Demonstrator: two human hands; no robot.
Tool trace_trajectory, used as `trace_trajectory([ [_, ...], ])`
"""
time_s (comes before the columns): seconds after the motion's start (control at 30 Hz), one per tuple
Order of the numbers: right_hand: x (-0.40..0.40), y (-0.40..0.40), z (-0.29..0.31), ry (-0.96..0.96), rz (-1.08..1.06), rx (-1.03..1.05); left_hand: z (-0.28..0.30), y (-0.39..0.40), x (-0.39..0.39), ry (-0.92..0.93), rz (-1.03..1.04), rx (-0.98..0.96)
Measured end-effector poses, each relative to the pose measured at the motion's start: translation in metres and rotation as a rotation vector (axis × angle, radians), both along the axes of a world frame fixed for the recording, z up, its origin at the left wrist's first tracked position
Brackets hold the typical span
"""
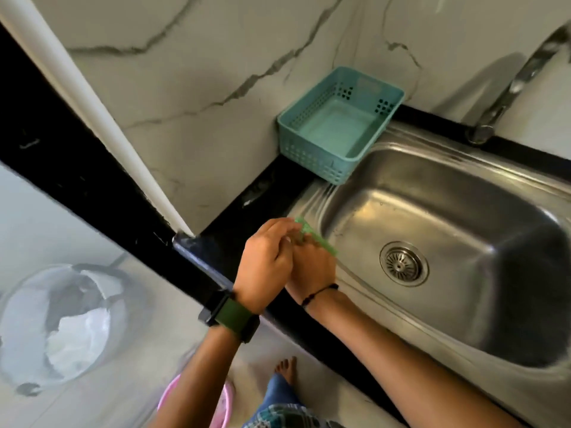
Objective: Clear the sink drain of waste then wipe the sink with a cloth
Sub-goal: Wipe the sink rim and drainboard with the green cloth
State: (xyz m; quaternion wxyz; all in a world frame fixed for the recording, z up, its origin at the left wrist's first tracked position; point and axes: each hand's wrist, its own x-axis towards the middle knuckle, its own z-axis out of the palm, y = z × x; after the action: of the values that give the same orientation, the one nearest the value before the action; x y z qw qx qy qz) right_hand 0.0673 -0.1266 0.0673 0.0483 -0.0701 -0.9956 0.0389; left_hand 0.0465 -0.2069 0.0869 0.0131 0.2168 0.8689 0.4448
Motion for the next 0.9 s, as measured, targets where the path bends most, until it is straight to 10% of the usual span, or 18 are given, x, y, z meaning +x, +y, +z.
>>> trace_trajectory([
  [0.17,-0.032,0.042,0.004,-0.205,-0.063,-0.539,0.014,0.011,-0.03,0.042,-0.014,0.114],
  [0.33,-0.05,0.109,0.056,0.027,-0.152,-1.101,0.031,0.035,-0.064,0.103,0.069,0.367],
  [0.57,-0.13,0.161,0.126,0.209,-0.124,-0.991,0.043,0.071,-0.104,-0.049,0.054,0.481],
  [0.73,-0.192,0.153,0.104,-0.054,-0.029,-0.487,0.047,0.091,-0.126,-0.126,0.003,0.52],
  [0.9,-0.204,0.14,0.072,-0.41,0.028,-0.485,0.042,0.095,-0.142,-0.139,0.006,0.551],
])
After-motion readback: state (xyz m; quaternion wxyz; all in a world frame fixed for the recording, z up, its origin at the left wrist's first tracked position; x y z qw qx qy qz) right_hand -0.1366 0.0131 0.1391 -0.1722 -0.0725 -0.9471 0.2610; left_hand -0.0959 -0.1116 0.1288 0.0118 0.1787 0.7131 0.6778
